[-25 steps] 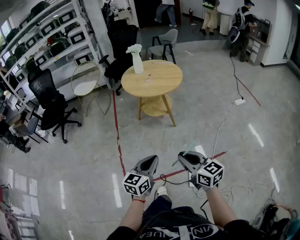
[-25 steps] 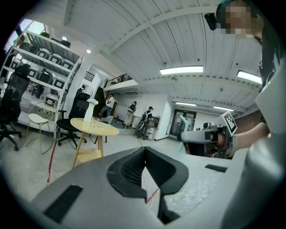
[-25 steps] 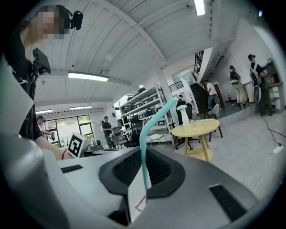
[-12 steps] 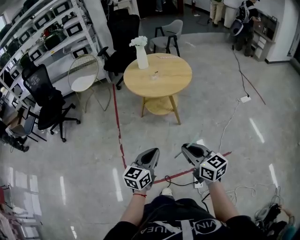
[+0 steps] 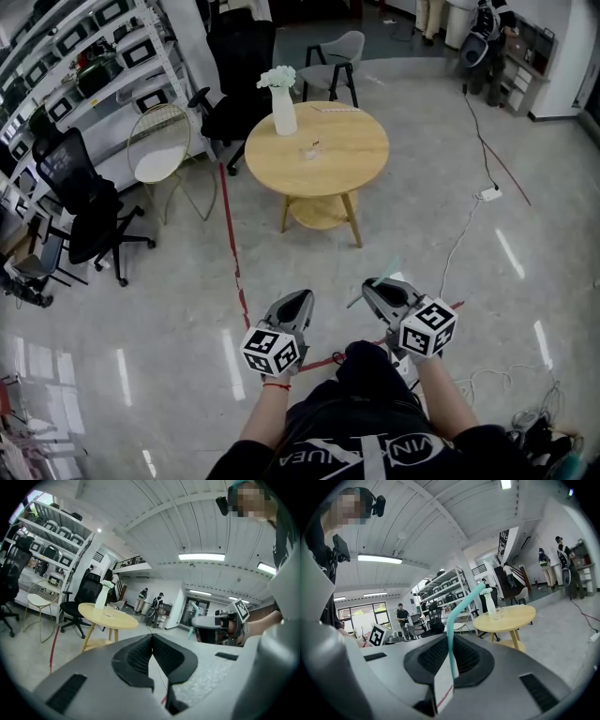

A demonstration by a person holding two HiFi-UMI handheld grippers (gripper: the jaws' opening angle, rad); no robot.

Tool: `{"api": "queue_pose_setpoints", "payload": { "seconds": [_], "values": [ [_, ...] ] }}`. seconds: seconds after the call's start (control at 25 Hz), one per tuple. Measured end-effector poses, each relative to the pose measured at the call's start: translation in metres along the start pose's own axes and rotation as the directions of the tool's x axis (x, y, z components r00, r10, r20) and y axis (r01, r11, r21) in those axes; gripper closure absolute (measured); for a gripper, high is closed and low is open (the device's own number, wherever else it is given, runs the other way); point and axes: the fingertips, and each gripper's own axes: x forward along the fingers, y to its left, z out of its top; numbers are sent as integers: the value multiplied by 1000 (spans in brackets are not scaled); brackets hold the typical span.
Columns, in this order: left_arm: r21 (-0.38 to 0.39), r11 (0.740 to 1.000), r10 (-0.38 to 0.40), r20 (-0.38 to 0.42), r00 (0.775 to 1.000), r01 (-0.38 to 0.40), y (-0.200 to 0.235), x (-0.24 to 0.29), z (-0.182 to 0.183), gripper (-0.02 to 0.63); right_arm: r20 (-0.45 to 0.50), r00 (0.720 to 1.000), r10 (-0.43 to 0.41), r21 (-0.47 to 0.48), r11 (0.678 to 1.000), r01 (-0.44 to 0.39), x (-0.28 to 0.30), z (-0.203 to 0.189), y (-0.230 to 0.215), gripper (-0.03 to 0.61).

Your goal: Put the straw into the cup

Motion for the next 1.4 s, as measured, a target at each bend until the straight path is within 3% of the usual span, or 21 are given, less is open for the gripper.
{"api": "queue_pose_setpoints", "payload": {
  "seconds": [0.24,0.48,1.4],
  "values": [
    [-18,1000,16,-2,1000,-16,23,12,-2,607,-7,1000,16,-2,1000,-16,30,6,-16,548],
    [-10,999,48,11,999,-48,63,40,22,607,2,998,57,-6,998,-57,80,29,-41,548],
    [-13,996,84,-40,996,-84,184,223,91,607,-2,989,151,39,988,-151,231,109,-202,548]
  ]
}}
